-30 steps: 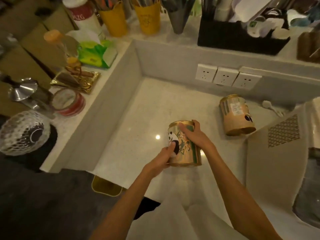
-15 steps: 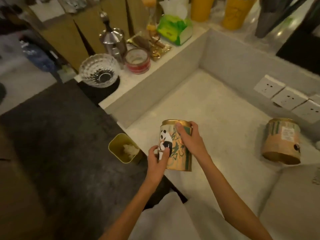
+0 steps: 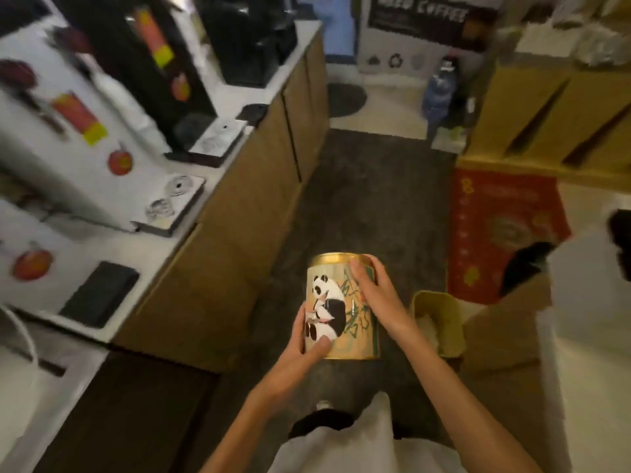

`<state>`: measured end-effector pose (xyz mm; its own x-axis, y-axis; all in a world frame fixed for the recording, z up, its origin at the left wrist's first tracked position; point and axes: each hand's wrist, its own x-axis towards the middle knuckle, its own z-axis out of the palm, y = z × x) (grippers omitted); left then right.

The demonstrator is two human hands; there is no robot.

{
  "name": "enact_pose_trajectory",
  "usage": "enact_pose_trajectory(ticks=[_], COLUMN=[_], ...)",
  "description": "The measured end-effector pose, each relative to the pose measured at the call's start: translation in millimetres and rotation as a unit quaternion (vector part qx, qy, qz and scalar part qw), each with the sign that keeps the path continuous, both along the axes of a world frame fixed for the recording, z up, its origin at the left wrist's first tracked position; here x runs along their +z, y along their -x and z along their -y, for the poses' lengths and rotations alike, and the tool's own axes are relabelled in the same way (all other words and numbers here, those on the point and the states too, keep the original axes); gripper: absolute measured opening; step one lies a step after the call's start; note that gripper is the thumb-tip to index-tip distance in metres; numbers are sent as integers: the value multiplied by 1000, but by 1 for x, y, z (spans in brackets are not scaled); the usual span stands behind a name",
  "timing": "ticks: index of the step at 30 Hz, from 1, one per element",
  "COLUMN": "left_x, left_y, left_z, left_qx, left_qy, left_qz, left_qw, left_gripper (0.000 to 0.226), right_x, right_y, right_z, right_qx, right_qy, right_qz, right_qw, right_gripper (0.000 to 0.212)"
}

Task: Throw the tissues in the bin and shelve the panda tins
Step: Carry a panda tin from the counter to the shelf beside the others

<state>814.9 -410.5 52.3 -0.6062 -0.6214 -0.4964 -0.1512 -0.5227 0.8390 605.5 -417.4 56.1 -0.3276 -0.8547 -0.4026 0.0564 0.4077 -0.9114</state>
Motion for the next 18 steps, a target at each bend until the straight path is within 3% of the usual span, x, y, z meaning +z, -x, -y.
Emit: enact_pose_trajectory(ticks=[4, 7, 10, 18], left_x=[34, 74, 122, 266], left_y=[-80, -131, -179, -301], left_z=[57, 98, 139, 257], left_qx=[136, 248, 336, 467], left_qy=[46, 124, 211, 395], left_qz=[-13, 6, 28, 93], left_qw=[990, 961, 917, 786], left_gripper=[95, 90, 79, 106], right_x=[38, 87, 146, 324], right_y=[-89, -161, -232, -382], right_z=[112, 191, 263, 408], right_qx=[136, 236, 328, 460], right_qy=[68, 120, 187, 378], right_qz=[27, 43, 38, 72], right_qw=[988, 963, 925, 800], right_gripper=[78, 82, 81, 71])
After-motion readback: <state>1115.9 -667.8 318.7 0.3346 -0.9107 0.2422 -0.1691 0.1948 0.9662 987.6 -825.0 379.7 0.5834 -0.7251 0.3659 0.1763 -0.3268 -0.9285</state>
